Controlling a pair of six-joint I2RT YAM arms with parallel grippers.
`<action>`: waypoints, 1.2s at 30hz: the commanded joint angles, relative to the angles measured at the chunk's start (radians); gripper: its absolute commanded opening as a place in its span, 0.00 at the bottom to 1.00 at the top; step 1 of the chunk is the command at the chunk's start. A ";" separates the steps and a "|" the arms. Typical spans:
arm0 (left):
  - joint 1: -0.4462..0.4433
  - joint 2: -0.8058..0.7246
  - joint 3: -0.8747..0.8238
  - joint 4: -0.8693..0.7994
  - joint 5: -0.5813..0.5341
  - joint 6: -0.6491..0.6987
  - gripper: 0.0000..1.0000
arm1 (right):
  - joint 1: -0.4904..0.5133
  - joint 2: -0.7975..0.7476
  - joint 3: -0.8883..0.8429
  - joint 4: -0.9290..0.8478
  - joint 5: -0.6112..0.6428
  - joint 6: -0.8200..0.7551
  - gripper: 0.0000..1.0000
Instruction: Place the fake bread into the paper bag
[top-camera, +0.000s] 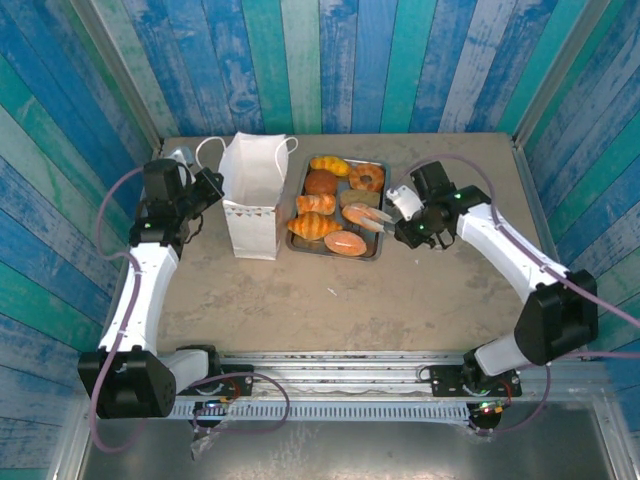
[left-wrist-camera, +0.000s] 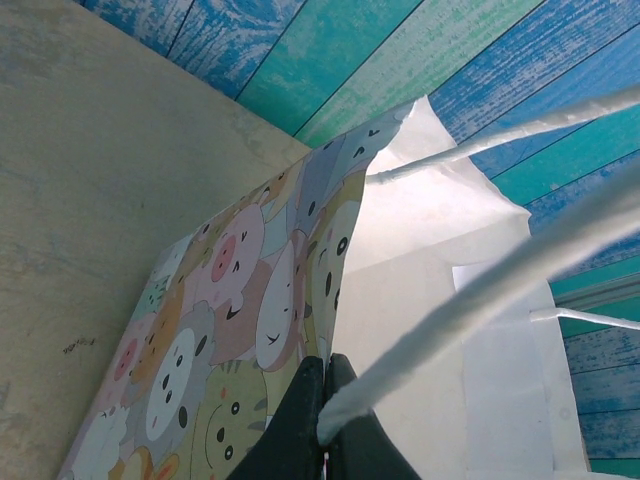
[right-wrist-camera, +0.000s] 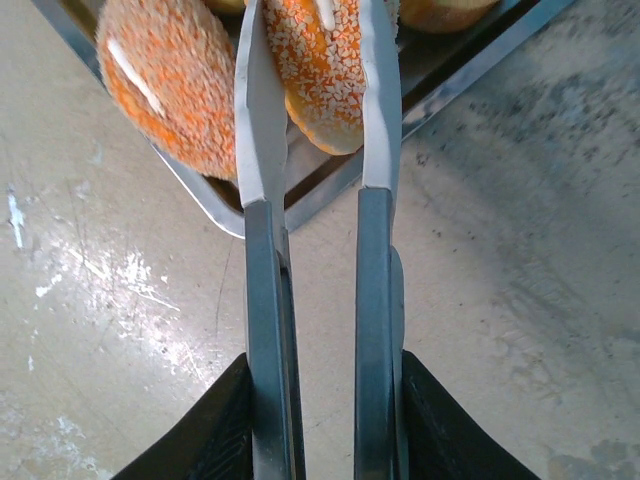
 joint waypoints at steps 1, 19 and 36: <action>0.005 -0.008 -0.013 0.043 0.027 -0.020 0.00 | 0.008 -0.077 0.039 0.055 -0.016 0.023 0.23; 0.005 0.001 -0.023 0.050 0.038 -0.019 0.00 | 0.186 -0.220 0.298 0.203 0.051 0.064 0.21; 0.006 -0.012 -0.038 0.059 0.047 -0.027 0.00 | 0.476 0.117 0.518 0.327 0.077 0.171 0.21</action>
